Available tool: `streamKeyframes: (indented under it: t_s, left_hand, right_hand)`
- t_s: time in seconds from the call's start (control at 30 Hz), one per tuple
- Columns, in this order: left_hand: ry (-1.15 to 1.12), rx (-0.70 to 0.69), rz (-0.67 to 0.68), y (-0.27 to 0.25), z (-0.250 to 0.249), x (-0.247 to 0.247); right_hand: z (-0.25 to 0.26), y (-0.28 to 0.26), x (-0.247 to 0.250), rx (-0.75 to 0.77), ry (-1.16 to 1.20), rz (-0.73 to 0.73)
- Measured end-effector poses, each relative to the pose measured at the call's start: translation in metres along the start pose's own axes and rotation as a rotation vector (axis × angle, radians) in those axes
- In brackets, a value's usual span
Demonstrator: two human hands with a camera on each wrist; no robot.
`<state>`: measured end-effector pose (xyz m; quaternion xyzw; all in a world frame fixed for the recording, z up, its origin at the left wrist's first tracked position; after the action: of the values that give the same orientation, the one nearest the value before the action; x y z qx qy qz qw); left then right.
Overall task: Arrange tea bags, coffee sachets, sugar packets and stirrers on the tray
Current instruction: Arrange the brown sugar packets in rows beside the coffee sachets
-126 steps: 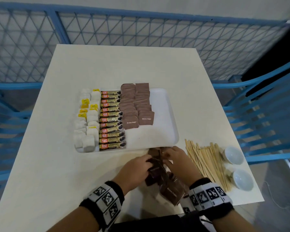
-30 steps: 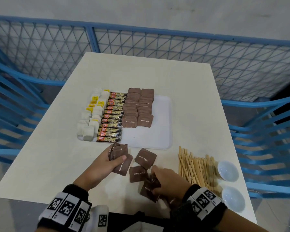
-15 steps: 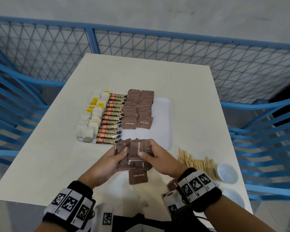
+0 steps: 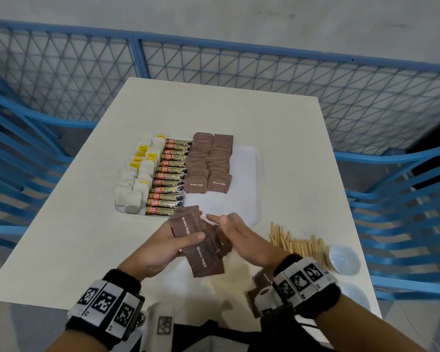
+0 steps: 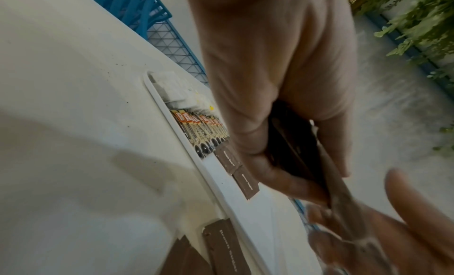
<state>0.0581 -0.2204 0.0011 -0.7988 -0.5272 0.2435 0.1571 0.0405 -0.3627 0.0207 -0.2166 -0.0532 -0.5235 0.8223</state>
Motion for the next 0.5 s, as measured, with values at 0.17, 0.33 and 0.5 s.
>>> streamKeyframes:
  t_s: [0.17, 0.33, 0.5]
  left_hand:
    - [0.015, -0.025, -0.065, 0.0, 0.001, 0.011]
    - [0.03, -0.036, -0.077, 0.003, 0.004, 0.014]
    - [0.068, -0.004, -0.069, 0.001, 0.009, 0.016]
  right_hand:
    - [-0.041, -0.033, 0.03, -0.039, -0.493, 0.076]
    - [-0.079, -0.064, 0.024, -0.128, -0.852, 0.155]
    - [-0.095, -0.069, 0.014, -0.183, -0.937, 0.161]
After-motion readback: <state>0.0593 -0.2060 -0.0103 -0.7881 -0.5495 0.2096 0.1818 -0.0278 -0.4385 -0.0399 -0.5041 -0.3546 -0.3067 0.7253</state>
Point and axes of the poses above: each hand's wrist, its own y-axis towards the middle knuckle, its own x-axis out of the back of the hand, z = x × y, the point moved 6 cm from there along y, towards the middle knuckle, and after that the axes turned 3 degrees about x, right-handed, at the moved point
